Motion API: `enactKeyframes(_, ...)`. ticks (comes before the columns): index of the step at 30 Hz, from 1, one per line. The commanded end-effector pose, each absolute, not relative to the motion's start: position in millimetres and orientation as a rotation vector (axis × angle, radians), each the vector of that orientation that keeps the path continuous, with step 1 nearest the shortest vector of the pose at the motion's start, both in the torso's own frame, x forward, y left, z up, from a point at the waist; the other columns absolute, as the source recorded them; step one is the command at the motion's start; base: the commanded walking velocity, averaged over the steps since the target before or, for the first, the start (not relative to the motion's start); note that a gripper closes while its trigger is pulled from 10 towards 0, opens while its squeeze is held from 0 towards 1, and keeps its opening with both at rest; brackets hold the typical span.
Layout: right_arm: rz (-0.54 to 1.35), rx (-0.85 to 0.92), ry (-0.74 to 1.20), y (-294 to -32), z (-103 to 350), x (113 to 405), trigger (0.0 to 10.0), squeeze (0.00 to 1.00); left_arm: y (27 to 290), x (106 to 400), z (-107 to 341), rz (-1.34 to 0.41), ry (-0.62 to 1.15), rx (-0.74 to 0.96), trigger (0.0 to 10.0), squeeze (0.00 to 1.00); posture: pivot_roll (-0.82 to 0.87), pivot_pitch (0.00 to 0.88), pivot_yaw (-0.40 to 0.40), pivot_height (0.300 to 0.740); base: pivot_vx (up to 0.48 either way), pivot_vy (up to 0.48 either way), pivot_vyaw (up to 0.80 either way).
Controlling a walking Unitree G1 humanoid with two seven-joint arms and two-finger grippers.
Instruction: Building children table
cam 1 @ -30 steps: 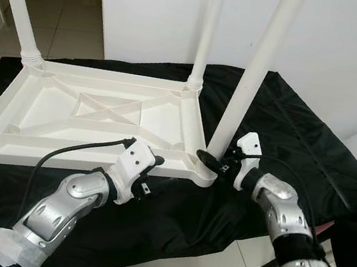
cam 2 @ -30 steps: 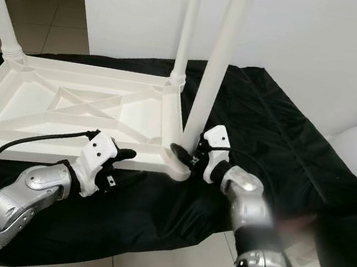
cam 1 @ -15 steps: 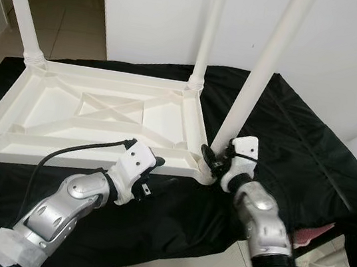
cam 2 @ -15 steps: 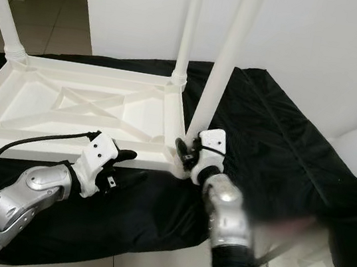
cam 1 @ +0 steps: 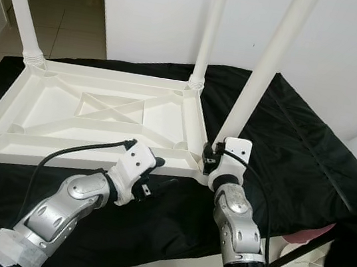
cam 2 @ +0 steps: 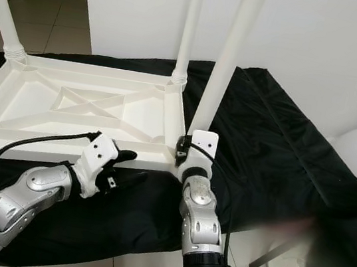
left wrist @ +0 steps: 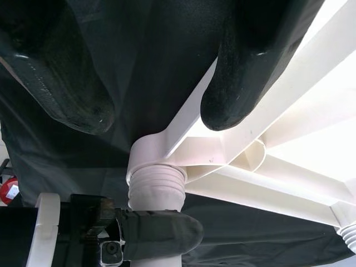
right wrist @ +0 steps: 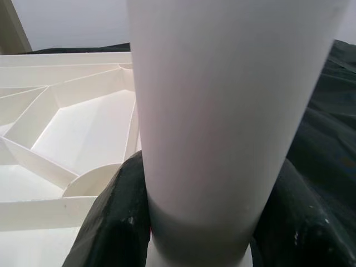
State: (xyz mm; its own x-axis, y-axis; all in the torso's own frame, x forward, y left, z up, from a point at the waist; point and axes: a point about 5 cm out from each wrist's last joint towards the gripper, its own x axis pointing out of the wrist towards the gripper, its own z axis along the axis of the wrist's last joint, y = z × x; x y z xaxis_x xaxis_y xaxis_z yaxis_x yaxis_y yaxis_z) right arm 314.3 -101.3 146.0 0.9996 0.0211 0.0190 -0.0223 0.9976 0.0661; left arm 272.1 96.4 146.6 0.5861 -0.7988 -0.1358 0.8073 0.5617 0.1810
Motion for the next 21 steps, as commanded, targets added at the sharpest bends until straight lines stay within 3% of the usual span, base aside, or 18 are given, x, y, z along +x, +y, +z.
enactKeyframes(1, -0.012, 0.065, -0.001, -108.0, 143.3, 312.6, 10.0, 0.00, 93.1, 267.2, 144.1, -1.049, 0.052, 0.241, 10.0, 0.00, 0.00, 0.000, -0.046, 0.740, 0.000, 0.000, 0.00)
enactKeyframes(2, -0.012, 0.065, -0.001, -108.0, 143.3, 312.6, 10.0, 0.00, 93.1, 267.2, 144.1, -1.049, 0.052, 0.241, 10.0, 0.00, 0.00, 0.000, -0.046, 0.740, 0.000, 0.000, 0.00)
enactKeyframes(3, -0.005, 0.062, -0.004, -110.1, 143.7, 313.1, 10.0, 0.60, 93.0, 267.5, 144.5, -1.049, 0.050, 0.241, 10.0, 0.00, 0.00, 0.000, -0.047, 0.740, 0.000, 0.000, 0.00)
enactKeyframes(4, 0.002, 0.062, -0.008, -113.5, 144.3, 314.4, 10.0, 1.00, 92.7, 267.8, 145.3, -1.050, 0.047, 0.240, 10.0, 0.00, 0.00, 0.000, -0.047, 0.740, 0.000, 0.000, 0.00)
enactKeyframes(14, 0.112, 0.100, -0.021, -123.6, 145.0, 323.5, 10.0, 1.00, 92.5, 268.3, 145.5, -1.032, 0.042, 0.238, 10.0, 0.00, 0.00, 0.000, -0.051, 0.740, 0.000, 0.000, 0.00)
enactKeyframes(15, 0.127, 0.091, -0.033, -125.5, 145.6, 324.9, 10.0, 0.92, 92.7, 268.4, 145.6, -1.027, 0.040, 0.236, 10.0, 0.00, 0.01, 0.000, -0.052, 0.740, 0.000, 0.000, 0.00)
enactKeyframes(17, 0.127, 0.091, -0.033, -125.5, 145.6, 324.9, 10.0, 0.92, 92.7, 268.4, 145.6, -1.027, 0.040, 0.236, 10.0, 0.00, 0.01, 0.000, -0.052, 0.740, 0.000, 0.000, 0.00)
enactKeyframes(18, 0.174, 0.089, -0.039, -127.0, 145.3, 326.2, 10.0, 0.00, 93.5, 268.4, 145.1, -1.018, 0.042, 0.234, 10.0, 0.00, 0.01, 0.000, -0.054, 0.740, 0.000, 0.000, 0.00)
enactKeyframes(21, 0.259, 0.081, -0.056, -131.7, 145.0, 327.5, 10.0, 0.00, 95.8, 269.5, 144.0, -0.988, 0.045, 0.234, 10.0, 0.00, 0.01, 0.002, -0.053, 0.740, 0.000, 0.000, 0.00)
